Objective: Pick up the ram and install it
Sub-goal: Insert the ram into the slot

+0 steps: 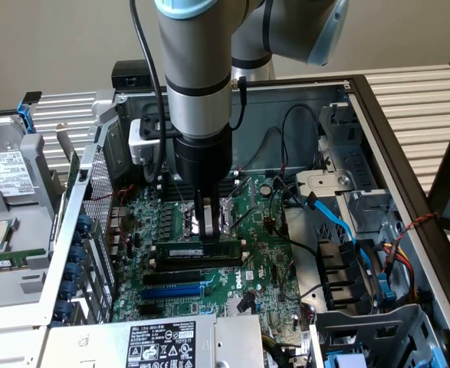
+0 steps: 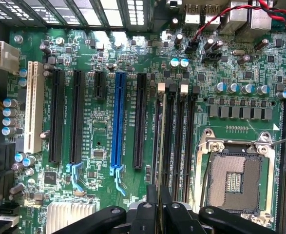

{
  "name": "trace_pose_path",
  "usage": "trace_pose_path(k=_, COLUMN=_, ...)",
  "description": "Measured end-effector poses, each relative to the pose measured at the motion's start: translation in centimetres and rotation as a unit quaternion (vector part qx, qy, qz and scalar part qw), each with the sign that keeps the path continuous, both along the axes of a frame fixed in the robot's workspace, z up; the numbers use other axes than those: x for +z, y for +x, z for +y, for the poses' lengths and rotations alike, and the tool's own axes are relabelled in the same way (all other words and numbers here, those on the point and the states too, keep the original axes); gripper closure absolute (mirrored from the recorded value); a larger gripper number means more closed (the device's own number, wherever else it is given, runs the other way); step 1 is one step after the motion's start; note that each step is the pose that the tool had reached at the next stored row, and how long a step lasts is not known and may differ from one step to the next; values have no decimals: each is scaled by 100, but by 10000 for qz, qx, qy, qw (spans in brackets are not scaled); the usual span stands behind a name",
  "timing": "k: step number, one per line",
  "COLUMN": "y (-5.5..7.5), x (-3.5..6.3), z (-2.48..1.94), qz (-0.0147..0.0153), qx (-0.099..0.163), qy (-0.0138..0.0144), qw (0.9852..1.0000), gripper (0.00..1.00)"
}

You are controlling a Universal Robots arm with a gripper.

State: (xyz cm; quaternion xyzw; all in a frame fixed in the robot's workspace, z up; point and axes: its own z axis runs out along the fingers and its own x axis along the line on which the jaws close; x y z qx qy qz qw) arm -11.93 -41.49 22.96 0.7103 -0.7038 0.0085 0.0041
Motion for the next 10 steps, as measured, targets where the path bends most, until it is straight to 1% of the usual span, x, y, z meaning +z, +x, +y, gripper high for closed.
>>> trace_pose_path(k=8, y=1, x=9, z=4, qz=0, qx=3, qy=-2, qw=10000, gripper=86)
trace_pose_path(k=10, y=2, x=36, z=7, qz=-1, qx=5, qy=-1, qw=10000, gripper=86)
